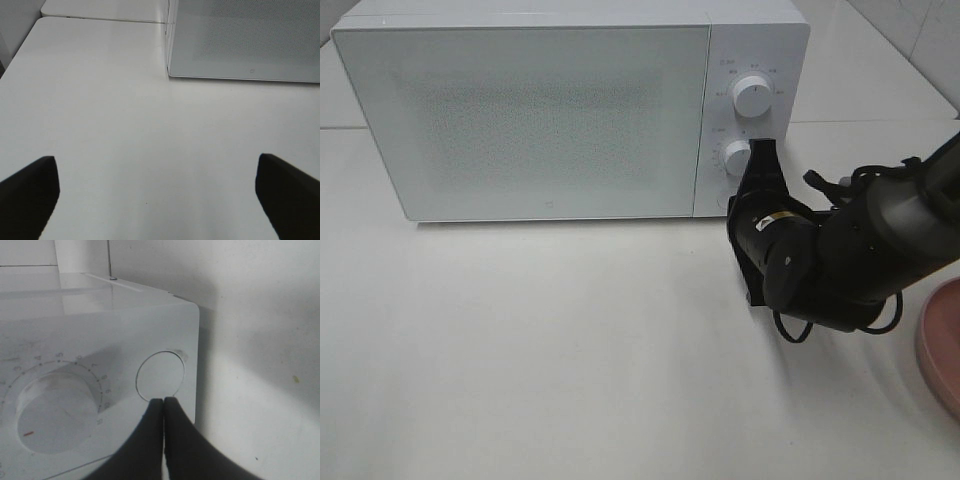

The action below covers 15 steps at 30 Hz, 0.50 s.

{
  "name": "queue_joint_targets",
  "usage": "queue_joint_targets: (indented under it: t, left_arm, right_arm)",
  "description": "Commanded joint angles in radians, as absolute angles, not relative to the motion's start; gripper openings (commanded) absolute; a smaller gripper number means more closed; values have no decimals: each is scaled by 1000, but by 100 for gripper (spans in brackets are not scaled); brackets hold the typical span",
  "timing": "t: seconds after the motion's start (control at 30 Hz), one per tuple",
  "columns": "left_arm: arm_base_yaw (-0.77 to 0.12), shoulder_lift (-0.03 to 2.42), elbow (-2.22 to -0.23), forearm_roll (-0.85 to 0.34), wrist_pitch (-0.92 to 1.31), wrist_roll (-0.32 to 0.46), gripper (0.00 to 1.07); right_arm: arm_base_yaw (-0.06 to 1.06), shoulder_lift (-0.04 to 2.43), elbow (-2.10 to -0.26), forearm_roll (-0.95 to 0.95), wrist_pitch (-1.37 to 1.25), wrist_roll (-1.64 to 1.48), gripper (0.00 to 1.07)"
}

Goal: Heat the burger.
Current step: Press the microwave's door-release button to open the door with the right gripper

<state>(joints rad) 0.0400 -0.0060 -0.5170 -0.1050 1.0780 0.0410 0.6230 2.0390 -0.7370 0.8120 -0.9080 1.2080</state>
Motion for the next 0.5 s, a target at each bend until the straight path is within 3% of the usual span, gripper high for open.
queue_joint_targets:
  t: [0.03, 0.5]
  left_arm:
    - [33, -29, -517, -106, 1070, 42, 100]
    - [33, -25, -517, -106, 1070, 42, 100]
  right_arm:
    - [617, 2054, -767, 796, -885, 1187, 0]
    - [570, 2106, -837, 790, -847, 1161, 0]
